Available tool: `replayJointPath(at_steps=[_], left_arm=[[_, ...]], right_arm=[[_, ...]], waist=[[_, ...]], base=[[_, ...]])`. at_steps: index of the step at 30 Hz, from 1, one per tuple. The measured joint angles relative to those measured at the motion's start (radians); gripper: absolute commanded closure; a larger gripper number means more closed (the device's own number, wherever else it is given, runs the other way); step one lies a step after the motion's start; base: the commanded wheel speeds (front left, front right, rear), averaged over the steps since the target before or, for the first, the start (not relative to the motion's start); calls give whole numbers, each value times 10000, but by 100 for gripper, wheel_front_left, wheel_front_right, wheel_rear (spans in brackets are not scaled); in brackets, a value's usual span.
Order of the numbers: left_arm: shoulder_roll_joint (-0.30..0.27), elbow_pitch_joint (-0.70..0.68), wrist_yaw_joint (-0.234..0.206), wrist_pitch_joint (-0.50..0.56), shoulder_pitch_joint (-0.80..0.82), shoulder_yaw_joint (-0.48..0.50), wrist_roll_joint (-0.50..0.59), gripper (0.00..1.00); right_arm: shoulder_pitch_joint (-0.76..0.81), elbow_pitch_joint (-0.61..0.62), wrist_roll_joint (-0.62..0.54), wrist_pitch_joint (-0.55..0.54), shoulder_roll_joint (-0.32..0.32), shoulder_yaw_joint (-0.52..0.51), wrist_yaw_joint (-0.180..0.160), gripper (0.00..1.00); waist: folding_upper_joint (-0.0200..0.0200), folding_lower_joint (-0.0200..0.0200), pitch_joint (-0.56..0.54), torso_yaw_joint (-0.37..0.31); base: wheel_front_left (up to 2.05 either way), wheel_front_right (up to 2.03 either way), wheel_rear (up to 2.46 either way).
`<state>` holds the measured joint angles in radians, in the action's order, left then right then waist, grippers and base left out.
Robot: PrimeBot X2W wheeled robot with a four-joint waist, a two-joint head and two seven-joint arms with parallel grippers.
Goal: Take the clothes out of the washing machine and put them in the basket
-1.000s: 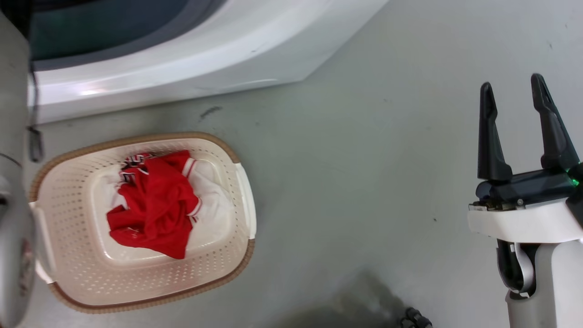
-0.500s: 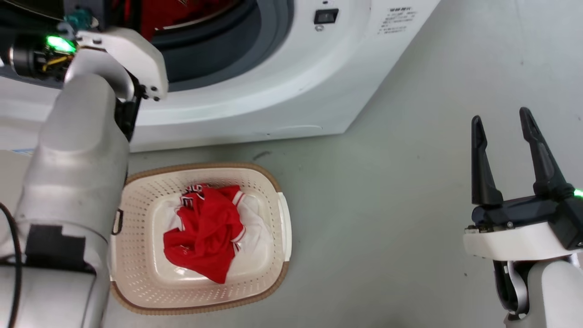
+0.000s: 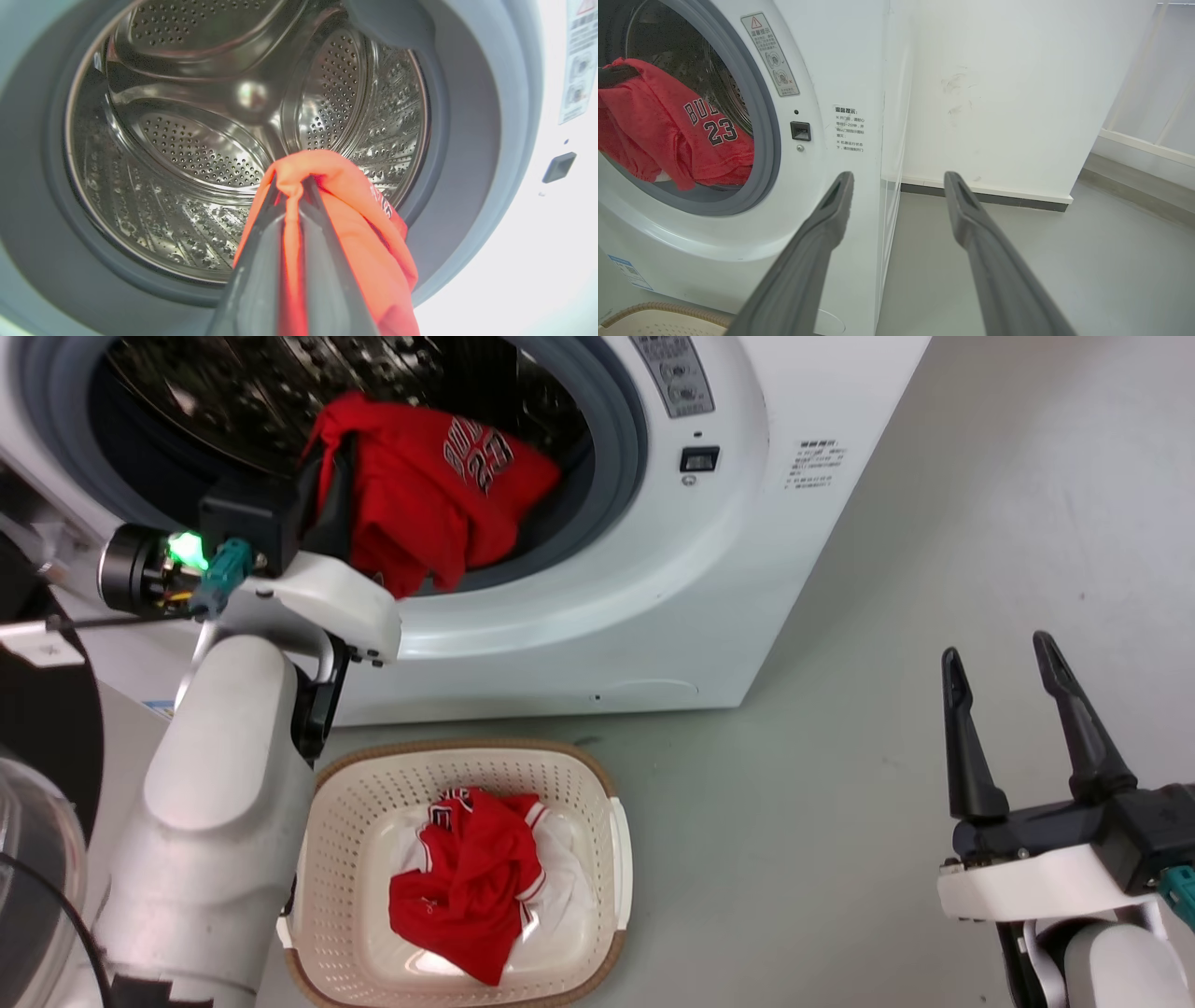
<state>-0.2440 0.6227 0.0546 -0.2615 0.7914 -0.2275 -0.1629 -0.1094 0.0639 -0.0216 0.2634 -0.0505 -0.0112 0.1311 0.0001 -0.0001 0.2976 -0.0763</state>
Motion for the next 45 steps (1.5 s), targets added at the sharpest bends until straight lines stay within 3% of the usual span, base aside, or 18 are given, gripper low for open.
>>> replayJointPath(at_steps=[10,29,37,45], left_arm=[[-259,-2426,-125,48,-1506,-234,111,100],[-913,-7083,-734,1392,-3860,-247,100,100],[-999,-7616,-830,1682,-5174,-468,-38,100],[-794,-6688,-792,1553,-6116,-895,-355,100]], right_arm=[[610,-84,-36,0,-2,-42,0,0],[1294,-186,0,0,0,46,0,0],[1284,-144,29,2,0,29,0,0],[1005,-46,6,2,0,-48,0,0]], waist=[[0,0,-1091,304],[0,0,-1973,628],[0,1,-1793,679],[0,1,-1222,714]], base=[[0,0,0],[0,0,0],[0,0,0],[0,0,0]])
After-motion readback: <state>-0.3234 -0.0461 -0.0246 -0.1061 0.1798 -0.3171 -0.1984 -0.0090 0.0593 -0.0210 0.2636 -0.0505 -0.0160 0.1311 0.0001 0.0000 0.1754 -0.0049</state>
